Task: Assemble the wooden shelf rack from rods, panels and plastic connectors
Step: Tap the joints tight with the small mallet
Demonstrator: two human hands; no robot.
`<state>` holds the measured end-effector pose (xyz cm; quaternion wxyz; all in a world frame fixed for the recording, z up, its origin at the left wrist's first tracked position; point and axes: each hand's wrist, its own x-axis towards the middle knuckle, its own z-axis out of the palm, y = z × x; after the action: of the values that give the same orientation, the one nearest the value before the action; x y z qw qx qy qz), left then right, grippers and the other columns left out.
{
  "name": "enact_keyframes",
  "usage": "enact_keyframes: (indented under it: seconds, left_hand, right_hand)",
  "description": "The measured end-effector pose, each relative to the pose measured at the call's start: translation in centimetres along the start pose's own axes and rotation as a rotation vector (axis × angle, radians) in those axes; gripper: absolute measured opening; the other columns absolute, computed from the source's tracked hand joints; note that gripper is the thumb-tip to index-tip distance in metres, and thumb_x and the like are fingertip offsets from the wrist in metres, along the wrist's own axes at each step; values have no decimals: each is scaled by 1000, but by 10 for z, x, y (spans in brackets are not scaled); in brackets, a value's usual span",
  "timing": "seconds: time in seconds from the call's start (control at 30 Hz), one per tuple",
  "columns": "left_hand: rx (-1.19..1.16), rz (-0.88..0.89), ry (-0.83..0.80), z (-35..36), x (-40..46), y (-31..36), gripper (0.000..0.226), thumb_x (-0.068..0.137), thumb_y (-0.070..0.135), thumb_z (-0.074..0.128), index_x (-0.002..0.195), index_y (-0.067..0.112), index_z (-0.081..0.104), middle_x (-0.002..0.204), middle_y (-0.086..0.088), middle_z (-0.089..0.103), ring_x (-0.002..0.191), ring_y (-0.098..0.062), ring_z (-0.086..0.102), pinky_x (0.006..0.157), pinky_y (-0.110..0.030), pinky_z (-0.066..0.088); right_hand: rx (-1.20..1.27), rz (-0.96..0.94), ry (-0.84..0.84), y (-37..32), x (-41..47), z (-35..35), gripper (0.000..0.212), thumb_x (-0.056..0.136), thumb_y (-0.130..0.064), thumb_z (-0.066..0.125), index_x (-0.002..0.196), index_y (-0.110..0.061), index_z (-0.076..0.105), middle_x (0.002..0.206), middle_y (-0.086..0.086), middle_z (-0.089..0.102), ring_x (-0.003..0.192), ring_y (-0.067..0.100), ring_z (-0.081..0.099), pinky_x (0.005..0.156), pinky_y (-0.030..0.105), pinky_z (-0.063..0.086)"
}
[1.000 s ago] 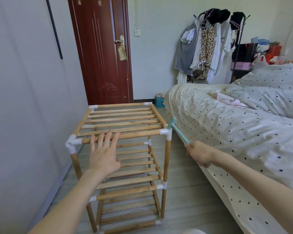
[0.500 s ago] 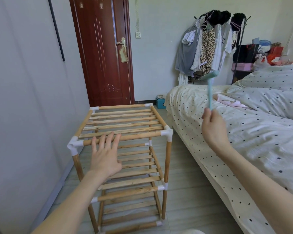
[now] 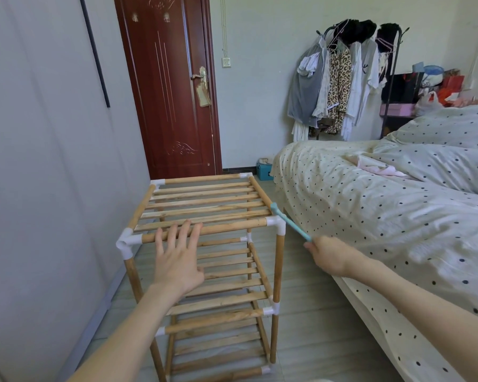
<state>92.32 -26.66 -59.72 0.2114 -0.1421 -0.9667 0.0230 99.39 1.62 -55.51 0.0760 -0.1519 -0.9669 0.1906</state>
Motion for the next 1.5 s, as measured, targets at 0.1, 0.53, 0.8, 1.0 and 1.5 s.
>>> enact_keyframes:
  seconds: [0.1, 0.53, 0.8, 1.0, 1.5]
  left_hand:
    - [3, -2, -1, 1, 0, 0, 95, 80, 37, 57, 147, 26, -8, 156, 1, -3, 144, -25, -3, 115, -51, -8]
    - [1, -10, -16, 2, 6, 1, 95, 80, 39, 58, 148, 26, -8, 157, 1, -4, 144, -25, -2, 115, -51, -8]
    - [3, 0, -20, 2, 7, 0, 96, 79, 36, 58, 147, 27, -8, 157, 1, -5, 144, -25, -2, 115, -50, -10]
    - [24, 6, -47, 2, 3, -1, 99, 80, 36, 58, 147, 27, -14, 157, 0, -9, 144, -25, -4, 115, -49, -10]
    - [-266, -29, -149, -24, -10, -107, 61, 87, 12, 50, 144, 16, 29, 147, -4, 33, 129, -22, 38, 94, -26, 36]
  right_hand:
    - [208, -62, 127, -6, 8, -17, 36, 101, -34, 28, 80, -12, 46, 85, 11, 55, 75, 27, 50, 69, 33, 39]
    - [588, -71, 527, -7, 0, -30, 35, 101, -34, 26, 77, -15, 43, 70, 2, 50, 59, 18, 47, 51, 29, 33]
    - [311, -118, 292, -10, 1, -20, 40, 101, -35, 26, 67, -19, 37, 66, 1, 45, 69, 29, 47, 63, 33, 35]
    - [152, -2, -22, -4, -6, 7, 35, 102, -32, 26, 101, -9, 51, 76, 3, 51, 65, 19, 51, 60, 28, 41]
    - [349, -553, 109, -76, -4, 39, 42, 101, -32, 28, 135, -11, 40, 126, -4, 53, 116, 19, 51, 93, 27, 42]
